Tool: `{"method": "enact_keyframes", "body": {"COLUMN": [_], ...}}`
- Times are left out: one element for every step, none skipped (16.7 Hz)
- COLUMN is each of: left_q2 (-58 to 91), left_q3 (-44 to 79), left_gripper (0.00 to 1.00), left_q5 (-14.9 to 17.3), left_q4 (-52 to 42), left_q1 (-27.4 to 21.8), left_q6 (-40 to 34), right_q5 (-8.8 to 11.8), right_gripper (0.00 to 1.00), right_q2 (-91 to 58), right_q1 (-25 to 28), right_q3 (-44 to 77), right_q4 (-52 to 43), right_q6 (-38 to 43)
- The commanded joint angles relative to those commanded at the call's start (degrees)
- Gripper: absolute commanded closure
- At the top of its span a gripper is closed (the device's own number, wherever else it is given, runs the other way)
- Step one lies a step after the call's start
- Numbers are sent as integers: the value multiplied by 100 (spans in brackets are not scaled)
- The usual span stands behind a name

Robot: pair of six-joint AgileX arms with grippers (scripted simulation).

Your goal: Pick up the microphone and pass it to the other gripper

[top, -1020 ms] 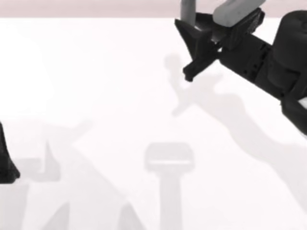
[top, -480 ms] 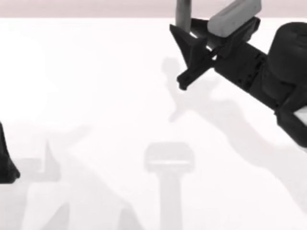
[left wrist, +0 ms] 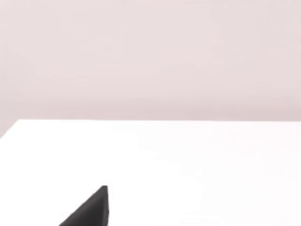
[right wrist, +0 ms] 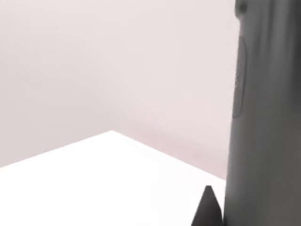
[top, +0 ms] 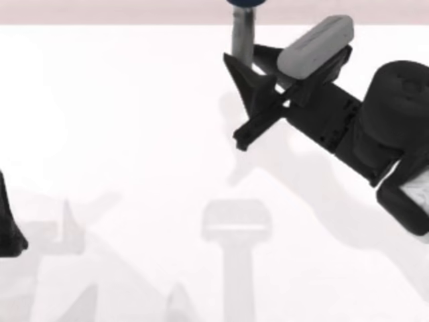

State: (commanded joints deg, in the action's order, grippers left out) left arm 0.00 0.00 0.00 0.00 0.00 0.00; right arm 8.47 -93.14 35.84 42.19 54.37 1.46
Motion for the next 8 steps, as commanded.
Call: {"method": "enact_keyframes", "body": {"left_q2": [0, 0, 0, 0, 0, 0, 10, 75], "left_q3": [0, 0, 0, 0, 0, 0, 8, 62], "left_gripper": [0, 0, 0, 0, 0, 0, 0, 0], "left_q5": [0, 0, 0, 0, 0, 0, 8, 60], "left_q4": [0, 0, 0, 0, 0, 0, 5, 42], "left_q1": [0, 0, 0, 0, 0, 0, -6, -45], "left_q6": [0, 0, 0, 0, 0, 0, 0, 1], "right_q5": [-4, -10, -15, -19, -19, -19, -19, -19], "right_gripper": [100, 100, 100, 100, 100, 100, 100, 100], "right_q2": [2, 5, 8, 11, 11, 11, 11, 11], "right_q1": [5, 12, 20, 25, 25, 25, 25, 25], "right_q3": [-4, -9, -15, -18, -18, -18, -18, -18], "right_q4": [3, 7, 11, 14, 14, 14, 14, 14], "right_q6": [-2, -5, -8, -10, -10, -10, -10, -10]}}
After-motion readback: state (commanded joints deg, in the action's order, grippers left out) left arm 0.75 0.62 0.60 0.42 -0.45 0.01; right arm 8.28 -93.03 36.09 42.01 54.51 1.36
